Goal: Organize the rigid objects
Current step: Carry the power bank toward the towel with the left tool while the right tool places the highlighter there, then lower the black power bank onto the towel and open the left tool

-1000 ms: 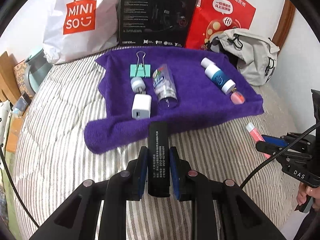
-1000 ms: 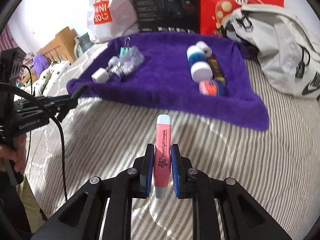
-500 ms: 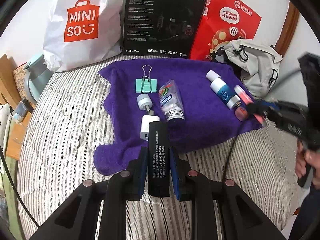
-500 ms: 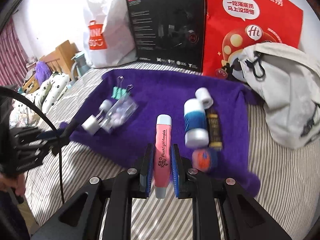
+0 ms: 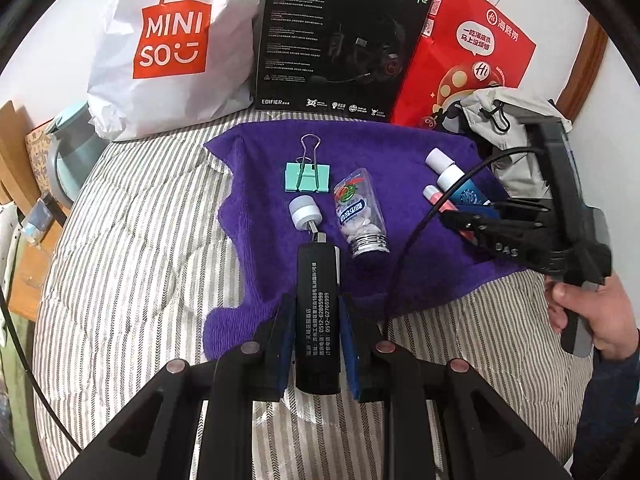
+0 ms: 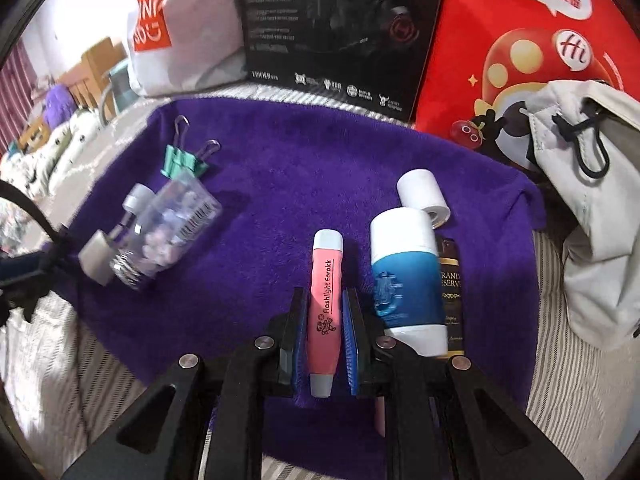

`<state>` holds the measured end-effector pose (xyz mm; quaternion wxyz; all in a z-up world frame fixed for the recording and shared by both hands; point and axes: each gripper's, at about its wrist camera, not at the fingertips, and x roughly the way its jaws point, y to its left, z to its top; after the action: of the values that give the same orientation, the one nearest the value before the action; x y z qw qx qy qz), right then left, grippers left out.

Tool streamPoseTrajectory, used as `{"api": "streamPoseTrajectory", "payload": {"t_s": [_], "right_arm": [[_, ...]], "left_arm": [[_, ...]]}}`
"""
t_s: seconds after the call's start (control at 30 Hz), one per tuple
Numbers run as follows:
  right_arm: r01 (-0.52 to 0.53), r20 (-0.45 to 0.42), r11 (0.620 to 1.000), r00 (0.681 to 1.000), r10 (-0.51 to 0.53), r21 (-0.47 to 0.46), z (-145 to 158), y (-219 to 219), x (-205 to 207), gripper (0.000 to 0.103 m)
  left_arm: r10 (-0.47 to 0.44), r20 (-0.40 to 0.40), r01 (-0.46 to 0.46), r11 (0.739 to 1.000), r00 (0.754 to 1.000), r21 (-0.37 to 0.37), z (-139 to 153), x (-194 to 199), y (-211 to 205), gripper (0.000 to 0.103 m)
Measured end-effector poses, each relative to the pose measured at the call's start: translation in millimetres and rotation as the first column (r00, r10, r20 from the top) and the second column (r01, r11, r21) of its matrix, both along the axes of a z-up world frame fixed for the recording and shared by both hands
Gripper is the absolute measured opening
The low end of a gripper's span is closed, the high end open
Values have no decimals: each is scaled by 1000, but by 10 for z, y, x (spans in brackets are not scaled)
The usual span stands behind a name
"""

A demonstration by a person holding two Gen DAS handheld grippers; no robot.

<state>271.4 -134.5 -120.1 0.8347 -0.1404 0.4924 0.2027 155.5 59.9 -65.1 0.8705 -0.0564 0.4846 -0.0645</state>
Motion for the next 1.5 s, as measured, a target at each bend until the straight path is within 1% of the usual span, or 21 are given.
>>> {"api": "streamPoseTrajectory", "payload": {"t_s": [0.23, 0.33, 0.37, 0.43, 0.47, 0.5, 0.6, 0.77, 0.9, 1.0, 1.23, 1.37, 1.5], "right_arm": [[-14, 10, 1000, 1000, 14, -2, -5, 0, 3, 17], [-20, -7, 1000, 1000, 20, 4, -6, -15, 2, 18], [-18, -20, 1000, 1000, 18, 4, -1, -25, -4, 21], [-20, -51, 1000, 998, 21, 14, 8, -47, -35, 31], [-24, -60, 999, 998, 26, 21, 12, -59, -65, 42], [-29, -61, 999, 998, 30, 23, 18, -64, -97, 45], [-32, -39, 999, 999, 33, 20, 82, -98, -215, 45], [-33, -6, 997, 999, 33, 76, 314, -252, -437, 45], [-20, 10, 993, 1000, 19, 116, 482, -472, -639, 45], [13, 13, 990, 1000, -15, 139, 551, -705, -799, 45], [106, -7, 983, 994, -106, 152, 557, -1164, -1059, 45], [142, -19, 977, 990, -140, 157, 531, -1343, -1147, 45], [168, -37, 971, 986, -164, 169, 478, -1471, -1202, 45]], "left_arm": [[-6, 0, 6, 1000, 1000, -5, 3, 27, -7, 21], [-6, -4, 6, 1000, 1000, -3, -2, 36, -19, 21], [-7, -4, 7, 1000, 1000, -4, -3, 40, -18, 21], [-10, -6, 10, 1000, 1000, -6, -4, 39, -19, 21], [-11, -7, 11, 1000, 1000, -7, -6, 40, -19, 21], [-11, -8, 11, 1000, 1000, -7, -9, 39, -17, 21], [-9, -10, 9, 1000, 1000, -6, -13, 37, -28, 21], [-22, -5, 22, 1000, 1000, -3, 21, 61, -113, 21], [-54, 6, 54, 998, 999, -12, 70, 134, -270, 21], [-77, 7, 77, 997, 997, -16, 77, 252, -419, 21], [-120, -14, 120, 993, 993, -11, -39, 550, -745, 21], [-127, -37, 128, 991, 991, 28, -147, 695, -897, 21], [-137, -62, 140, 989, 989, 46, -246, 791, -993, 21]]}}
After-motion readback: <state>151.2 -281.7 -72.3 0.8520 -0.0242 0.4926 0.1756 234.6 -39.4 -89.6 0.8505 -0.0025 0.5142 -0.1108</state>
